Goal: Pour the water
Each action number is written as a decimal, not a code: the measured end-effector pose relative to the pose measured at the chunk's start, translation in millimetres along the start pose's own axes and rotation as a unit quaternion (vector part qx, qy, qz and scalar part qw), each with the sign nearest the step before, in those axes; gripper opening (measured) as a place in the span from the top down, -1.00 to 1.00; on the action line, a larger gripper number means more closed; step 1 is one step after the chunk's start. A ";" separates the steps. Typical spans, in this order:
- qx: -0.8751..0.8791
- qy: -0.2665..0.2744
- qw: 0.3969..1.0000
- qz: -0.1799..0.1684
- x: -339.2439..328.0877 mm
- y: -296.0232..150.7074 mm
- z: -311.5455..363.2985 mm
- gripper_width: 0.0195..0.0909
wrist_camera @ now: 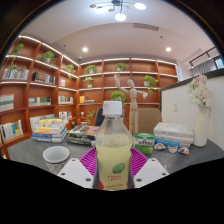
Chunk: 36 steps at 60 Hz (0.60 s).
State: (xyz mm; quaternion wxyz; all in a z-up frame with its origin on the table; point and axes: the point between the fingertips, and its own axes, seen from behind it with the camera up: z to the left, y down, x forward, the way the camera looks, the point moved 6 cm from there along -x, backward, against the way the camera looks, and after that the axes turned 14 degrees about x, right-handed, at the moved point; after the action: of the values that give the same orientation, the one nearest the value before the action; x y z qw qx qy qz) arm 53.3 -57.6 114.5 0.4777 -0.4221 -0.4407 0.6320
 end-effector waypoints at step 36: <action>0.008 0.089 0.996 0.007 -99.6 -5.1 -1.1 -0.69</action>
State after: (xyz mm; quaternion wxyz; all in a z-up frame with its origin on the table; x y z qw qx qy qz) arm 74.2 -153.8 130.3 0.5141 -0.4758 -0.3883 0.5988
